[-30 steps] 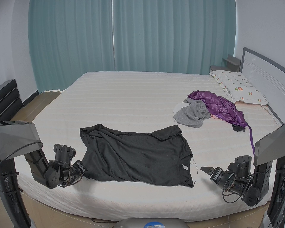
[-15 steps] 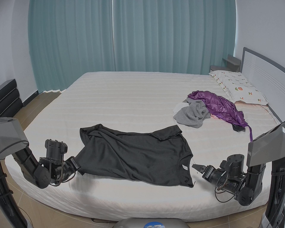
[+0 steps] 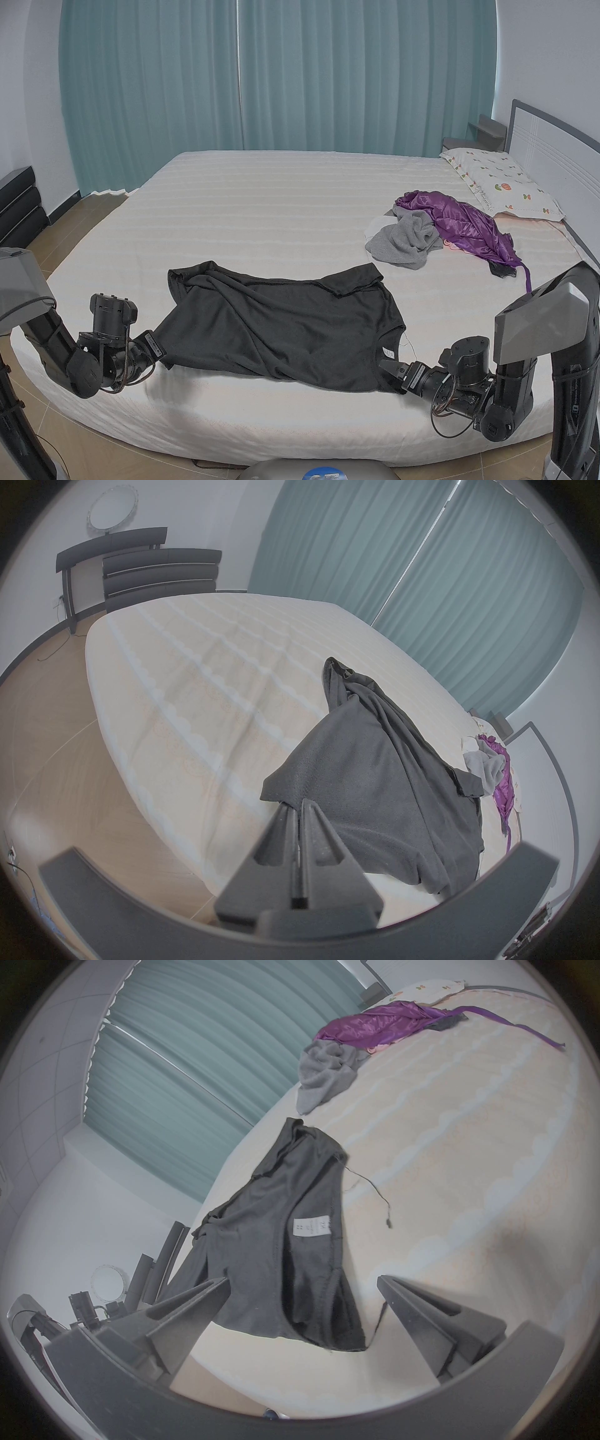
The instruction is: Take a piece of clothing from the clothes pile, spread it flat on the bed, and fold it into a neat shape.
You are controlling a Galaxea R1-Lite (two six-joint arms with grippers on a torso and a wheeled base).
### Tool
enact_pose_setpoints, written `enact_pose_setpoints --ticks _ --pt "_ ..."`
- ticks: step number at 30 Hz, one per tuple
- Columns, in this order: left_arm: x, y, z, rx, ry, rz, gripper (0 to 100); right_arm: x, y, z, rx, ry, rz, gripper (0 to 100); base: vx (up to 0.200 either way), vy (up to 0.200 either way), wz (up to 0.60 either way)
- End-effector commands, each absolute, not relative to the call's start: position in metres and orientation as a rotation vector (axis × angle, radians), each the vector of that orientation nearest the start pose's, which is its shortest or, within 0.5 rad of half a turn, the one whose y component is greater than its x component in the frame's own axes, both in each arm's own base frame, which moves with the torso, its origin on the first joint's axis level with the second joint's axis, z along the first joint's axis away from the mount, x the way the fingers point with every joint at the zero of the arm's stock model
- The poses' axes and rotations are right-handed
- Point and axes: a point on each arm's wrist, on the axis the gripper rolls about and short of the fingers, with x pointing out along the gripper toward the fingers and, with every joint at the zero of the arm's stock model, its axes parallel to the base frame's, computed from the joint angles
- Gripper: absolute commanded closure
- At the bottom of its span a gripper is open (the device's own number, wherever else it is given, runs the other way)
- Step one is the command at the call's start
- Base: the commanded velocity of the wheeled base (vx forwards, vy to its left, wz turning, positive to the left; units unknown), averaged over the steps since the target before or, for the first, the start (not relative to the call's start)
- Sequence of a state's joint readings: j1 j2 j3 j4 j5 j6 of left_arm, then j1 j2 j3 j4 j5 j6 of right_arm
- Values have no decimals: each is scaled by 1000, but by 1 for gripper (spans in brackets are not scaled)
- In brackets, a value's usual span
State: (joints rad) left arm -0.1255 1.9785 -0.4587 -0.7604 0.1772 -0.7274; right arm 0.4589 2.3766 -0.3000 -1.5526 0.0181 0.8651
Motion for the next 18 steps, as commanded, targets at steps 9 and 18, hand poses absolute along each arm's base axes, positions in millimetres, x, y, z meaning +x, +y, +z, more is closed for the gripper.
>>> enact_pose_setpoints --ticks 9,18 --pt "274 -33 33 -577 702 311 100 255 128 -43 702 703 208 0 0 0 0" --pt "273 -33 31 -577 712 312 100 259 131 -44 700 702 232 0 0 0 0"
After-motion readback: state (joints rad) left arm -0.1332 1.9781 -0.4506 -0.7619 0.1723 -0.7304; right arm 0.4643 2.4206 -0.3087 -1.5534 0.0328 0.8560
